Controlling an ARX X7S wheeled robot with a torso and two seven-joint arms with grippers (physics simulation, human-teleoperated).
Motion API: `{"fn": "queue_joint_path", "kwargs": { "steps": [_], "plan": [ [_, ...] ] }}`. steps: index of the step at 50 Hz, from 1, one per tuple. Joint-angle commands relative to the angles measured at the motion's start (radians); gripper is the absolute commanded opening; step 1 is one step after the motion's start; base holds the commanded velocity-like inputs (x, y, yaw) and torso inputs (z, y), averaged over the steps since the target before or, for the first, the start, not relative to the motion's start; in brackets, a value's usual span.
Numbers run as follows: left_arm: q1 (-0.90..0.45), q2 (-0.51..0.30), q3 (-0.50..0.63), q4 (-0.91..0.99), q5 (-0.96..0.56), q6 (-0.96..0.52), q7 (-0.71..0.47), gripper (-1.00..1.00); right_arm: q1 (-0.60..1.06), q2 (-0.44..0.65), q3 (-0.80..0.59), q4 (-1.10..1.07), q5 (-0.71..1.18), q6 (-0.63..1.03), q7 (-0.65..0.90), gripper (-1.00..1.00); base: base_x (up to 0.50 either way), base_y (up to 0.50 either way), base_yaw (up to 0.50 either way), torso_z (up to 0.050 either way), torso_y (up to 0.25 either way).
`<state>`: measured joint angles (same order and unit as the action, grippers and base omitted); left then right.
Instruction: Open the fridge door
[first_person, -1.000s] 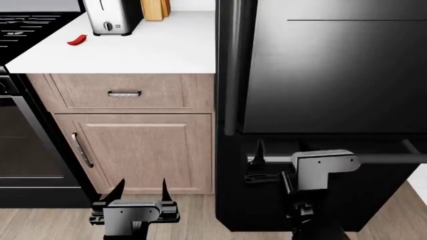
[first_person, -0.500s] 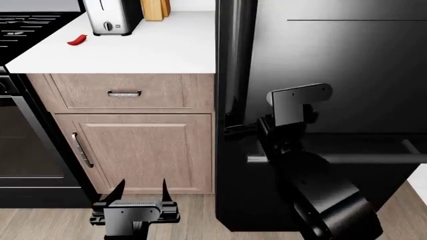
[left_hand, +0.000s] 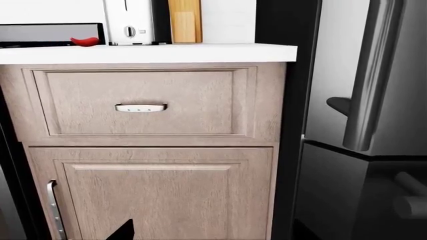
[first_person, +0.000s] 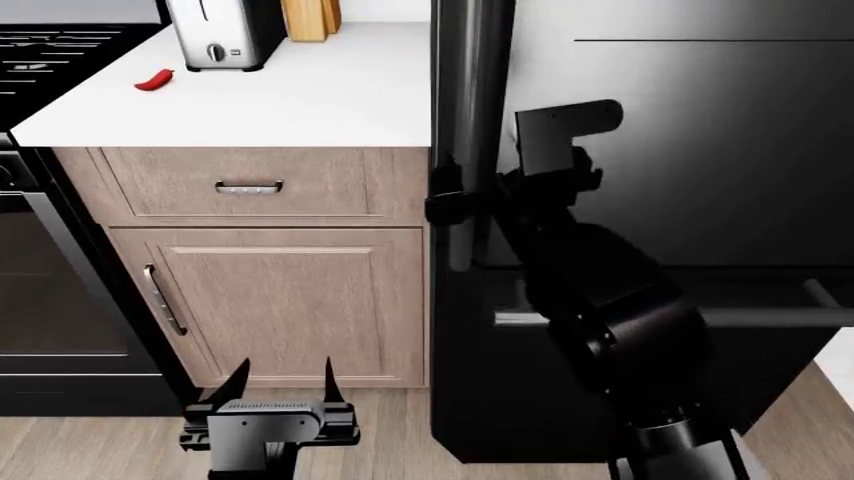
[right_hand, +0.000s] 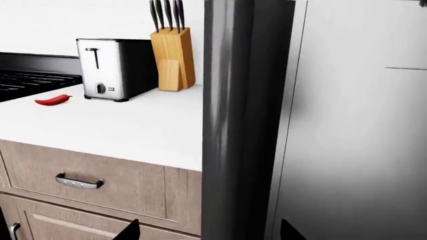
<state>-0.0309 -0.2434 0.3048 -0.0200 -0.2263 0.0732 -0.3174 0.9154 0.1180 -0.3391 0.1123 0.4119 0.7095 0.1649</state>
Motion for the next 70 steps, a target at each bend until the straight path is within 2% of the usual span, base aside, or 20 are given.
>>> {"fn": "queue_joint_path", "kwargs": {
  "steps": [1, 26, 37, 40, 46, 51, 56, 62, 70],
  "plan": [
    [0.000, -0.004, 0.004, 0.001, -0.005, 0.000, -0.004, 1.00, 0.097, -0.028, -0.016, 0.169, 0.000, -0.042, -0.046, 1.00, 0.00, 0.00, 0.00, 0.000, 0.000],
    [-0.001, -0.010, 0.012, -0.007, -0.012, 0.010, -0.010, 1.00, 0.296, -0.104, -0.064, 0.593, -0.007, -0.209, -0.124, 1.00, 0.00, 0.00, 0.00, 0.000, 0.000],
    [-0.003, -0.014, 0.014, -0.007, -0.017, 0.008, -0.014, 1.00, 0.399, -0.115, -0.160, 0.820, 0.106, -0.338, -0.124, 1.00, 0.00, 0.00, 0.00, 0.000, 0.000],
    [-0.003, -0.015, 0.015, -0.006, -0.018, 0.007, -0.015, 1.00, 0.437, -0.117, -0.239, 0.906, 0.192, -0.393, -0.119, 1.00, 0.00, 0.00, 0.00, 0.000, 0.000],
    [-0.002, -0.017, 0.016, -0.006, -0.022, 0.008, -0.016, 1.00, 0.499, -0.118, -0.480, 1.045, 0.436, -0.497, -0.109, 1.00, 0.00, 0.00, 0.00, 0.000, 0.000],
    [-0.003, -0.018, 0.018, -0.006, -0.024, 0.007, -0.018, 1.00, 0.534, -0.118, -0.721, 1.098, 0.670, -0.552, -0.106, 1.00, 0.00, 0.00, 0.00, 0.000, 0.000],
    [-0.004, -0.019, 0.019, -0.005, -0.027, 0.005, -0.019, 1.00, 0.553, -0.118, -0.900, 1.123, 0.852, -0.596, -0.102, 1.00, 0.00, 0.00, 0.00, 0.000, 0.000],
    [-0.006, -0.022, 0.019, 0.002, -0.034, -0.001, -0.021, 1.00, 0.566, -0.118, -1.041, 1.147, 0.998, -0.629, -0.099, 1.00, 0.00, 0.00, 0.00, 0.000, 0.000],
    [-0.006, -0.021, 0.023, -0.007, -0.032, 0.007, -0.023, 1.00, 0.570, -0.118, -1.140, 1.166, 1.102, -0.656, -0.105, 1.00, 0.00, 0.00, 0.00, 0.000, 0.000]
  ]
}}
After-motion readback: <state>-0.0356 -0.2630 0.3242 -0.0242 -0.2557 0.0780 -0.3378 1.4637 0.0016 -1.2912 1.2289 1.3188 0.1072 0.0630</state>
